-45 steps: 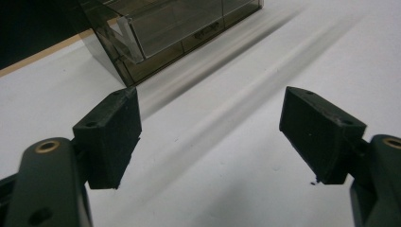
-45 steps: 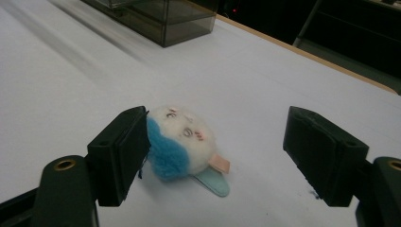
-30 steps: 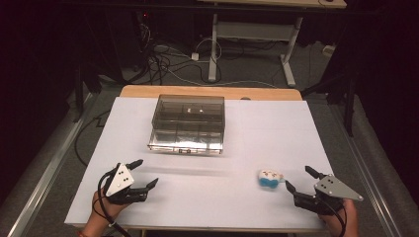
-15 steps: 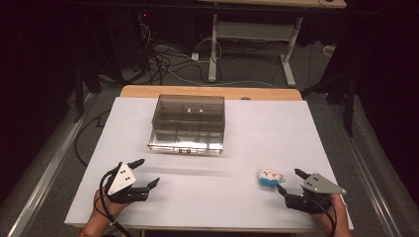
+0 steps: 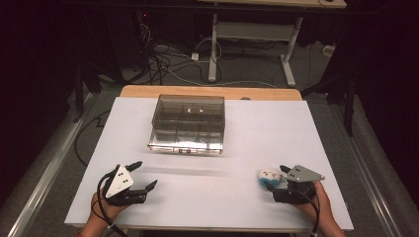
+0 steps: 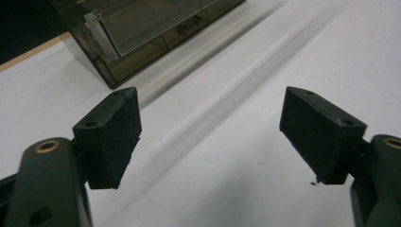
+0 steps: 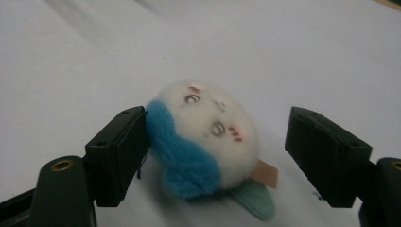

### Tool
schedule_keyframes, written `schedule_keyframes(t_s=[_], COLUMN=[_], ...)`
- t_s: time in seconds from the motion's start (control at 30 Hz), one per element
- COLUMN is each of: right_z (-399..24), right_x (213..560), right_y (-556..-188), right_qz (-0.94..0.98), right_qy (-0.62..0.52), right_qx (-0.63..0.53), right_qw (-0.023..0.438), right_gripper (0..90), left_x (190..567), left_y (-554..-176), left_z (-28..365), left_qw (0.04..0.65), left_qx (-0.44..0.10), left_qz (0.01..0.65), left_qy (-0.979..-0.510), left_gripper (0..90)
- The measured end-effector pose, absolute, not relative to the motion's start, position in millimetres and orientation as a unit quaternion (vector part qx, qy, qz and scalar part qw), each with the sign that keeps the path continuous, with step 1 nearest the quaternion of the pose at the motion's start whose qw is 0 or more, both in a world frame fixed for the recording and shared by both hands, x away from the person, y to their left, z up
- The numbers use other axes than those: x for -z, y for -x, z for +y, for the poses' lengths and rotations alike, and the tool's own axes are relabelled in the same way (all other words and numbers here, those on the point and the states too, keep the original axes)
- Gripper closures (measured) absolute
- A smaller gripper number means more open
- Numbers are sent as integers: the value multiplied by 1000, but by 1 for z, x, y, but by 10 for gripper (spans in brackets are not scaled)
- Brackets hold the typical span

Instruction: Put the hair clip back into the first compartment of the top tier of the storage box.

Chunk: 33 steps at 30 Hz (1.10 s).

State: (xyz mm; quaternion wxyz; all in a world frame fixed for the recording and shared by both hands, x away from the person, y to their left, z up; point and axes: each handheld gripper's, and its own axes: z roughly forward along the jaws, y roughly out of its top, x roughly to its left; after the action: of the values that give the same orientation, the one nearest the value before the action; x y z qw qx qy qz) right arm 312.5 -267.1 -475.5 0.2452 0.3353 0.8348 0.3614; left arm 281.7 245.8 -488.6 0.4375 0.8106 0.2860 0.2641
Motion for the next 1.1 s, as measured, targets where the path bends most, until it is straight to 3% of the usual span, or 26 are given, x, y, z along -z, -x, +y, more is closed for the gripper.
schedule_keyframes(t_s=[0.13,0.33,0.77,1.1], right_z=[-262,-256,-243,-210], right_x=[477,478,456,416], right_y=[-319,-322,-311,-315], right_qz=[845,870,852,851], right_qy=[-331,-303,-264,-218], right_qx=[-347,-329,-388,-405], right_qw=[237,207,231,253], right_gripper=[252,415,425,424], left_x=[489,488,488,486], left_y=[-275,-267,-266,-264], left_z=[250,255,258,262], left_qw=[435,432,435,438], left_qx=[-264,-275,-273,-280], left_qz=[293,295,300,300], left_qy=[-810,-806,-804,-799], left_gripper=[221,223,223,223])
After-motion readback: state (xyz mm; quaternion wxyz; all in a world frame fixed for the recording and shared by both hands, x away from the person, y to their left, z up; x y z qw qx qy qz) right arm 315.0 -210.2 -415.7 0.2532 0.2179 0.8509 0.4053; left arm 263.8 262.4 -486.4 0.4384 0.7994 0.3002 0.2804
